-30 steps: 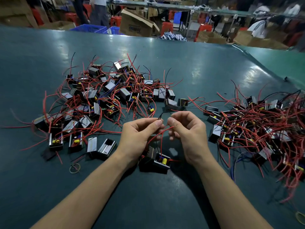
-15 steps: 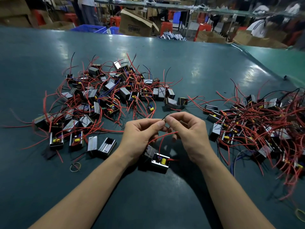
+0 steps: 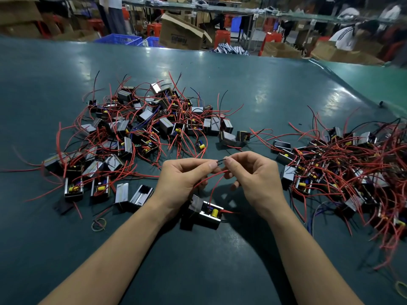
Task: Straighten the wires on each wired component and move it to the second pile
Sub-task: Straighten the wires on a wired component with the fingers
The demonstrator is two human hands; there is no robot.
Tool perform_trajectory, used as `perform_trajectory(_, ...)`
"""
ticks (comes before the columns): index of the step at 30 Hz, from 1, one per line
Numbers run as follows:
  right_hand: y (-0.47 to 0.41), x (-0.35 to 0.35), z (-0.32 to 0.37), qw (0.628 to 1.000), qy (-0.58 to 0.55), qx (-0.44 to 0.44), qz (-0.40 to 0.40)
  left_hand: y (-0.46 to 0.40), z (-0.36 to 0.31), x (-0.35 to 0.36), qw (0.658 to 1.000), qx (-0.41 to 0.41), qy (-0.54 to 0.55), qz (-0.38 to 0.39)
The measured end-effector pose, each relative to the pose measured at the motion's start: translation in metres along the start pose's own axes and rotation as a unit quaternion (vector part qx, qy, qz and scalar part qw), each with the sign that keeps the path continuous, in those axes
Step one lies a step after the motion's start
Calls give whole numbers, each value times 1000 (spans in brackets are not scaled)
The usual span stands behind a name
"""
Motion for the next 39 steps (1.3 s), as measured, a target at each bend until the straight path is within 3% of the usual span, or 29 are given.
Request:
perform_trajectory(4, 1, 4, 0, 1000, -8, -1, 9, -3, 0, -6, 999, 0, 1, -33)
perform_trajectory(14, 3, 8, -1, 999, -29, 12, 11, -5, -1, -9, 999, -3, -28, -30)
perform_trajectory(24, 5, 9, 0, 1000, 12, -13, -7, -4, -5, -8, 995, 20, -92, -35)
perform_trajectory(39, 9, 11, 5, 995, 84, -56, -15, -2, -6, -6, 996, 14, -85, -30)
Point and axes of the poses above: each hand's wrist, its own y-axis away from the middle knuckle, its own x-axis out of the palm, z = x × y, the point moved 7 cm from there along -y, towards the middle knuckle, and after that the axes turned 7 degrees about -z, right-handed, at the moved point
